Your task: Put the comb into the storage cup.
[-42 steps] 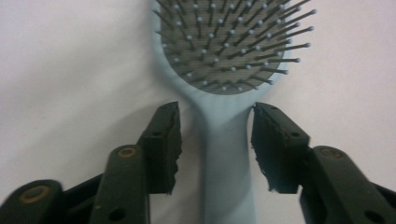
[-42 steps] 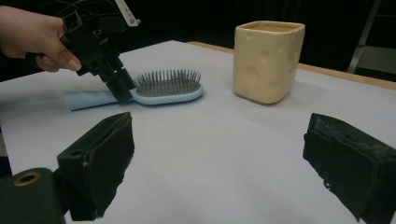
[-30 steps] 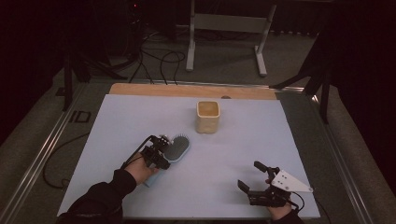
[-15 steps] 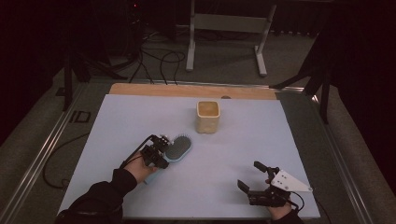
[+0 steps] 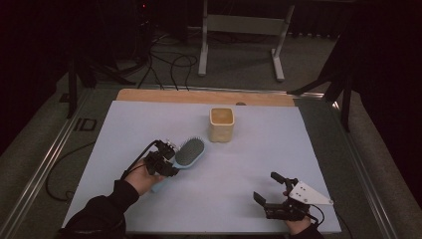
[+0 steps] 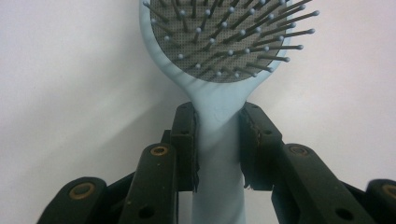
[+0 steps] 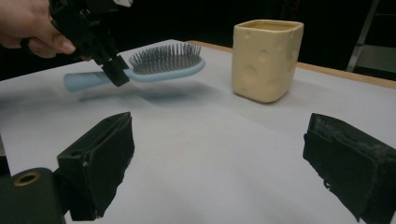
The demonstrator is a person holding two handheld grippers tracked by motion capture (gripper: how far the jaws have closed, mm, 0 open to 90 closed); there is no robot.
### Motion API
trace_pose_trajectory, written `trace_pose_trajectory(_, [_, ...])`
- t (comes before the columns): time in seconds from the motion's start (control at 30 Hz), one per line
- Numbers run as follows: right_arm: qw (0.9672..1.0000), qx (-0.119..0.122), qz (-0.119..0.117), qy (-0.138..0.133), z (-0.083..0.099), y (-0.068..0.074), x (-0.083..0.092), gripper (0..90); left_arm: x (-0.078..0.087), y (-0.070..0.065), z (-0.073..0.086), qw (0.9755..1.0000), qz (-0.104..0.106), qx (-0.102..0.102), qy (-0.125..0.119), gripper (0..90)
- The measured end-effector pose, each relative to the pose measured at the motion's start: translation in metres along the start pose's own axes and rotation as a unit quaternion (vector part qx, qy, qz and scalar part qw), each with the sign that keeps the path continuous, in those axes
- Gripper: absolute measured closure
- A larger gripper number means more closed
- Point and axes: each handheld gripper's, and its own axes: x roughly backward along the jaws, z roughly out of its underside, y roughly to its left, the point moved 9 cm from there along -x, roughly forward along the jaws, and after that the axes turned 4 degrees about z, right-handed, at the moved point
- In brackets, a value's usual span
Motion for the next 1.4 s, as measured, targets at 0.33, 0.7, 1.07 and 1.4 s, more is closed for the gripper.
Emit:
trace_pose_trajectory(0.33, [1.0000,0.002,-0.001,0.001,0.001,0.000,-0.001,8.8,0.028,-0.006,-0.011,0.9983,0.017,-0.016,-0.053,70.4])
trace_pose_trajectory(0.7, [1.0000,-0.005,0.000,0.001,0.001,-0.001,-0.001,8.8,0.047,-0.005,-0.022,0.9928,0.024,-0.030,-0.114,70.4])
trace_pose_trajectory(1.07, [1.0000,-0.004,0.002,0.003,0.002,-0.002,-0.002,8.8,0.054,-0.005,-0.031,0.9885,0.029,-0.037,-0.144,70.4])
trace_pose_trajectory(1.4, [1.0000,-0.004,0.004,0.004,0.002,-0.003,-0.002,8.8,0.065,-0.005,-0.046,0.9807,0.019,-0.044,-0.190,70.4])
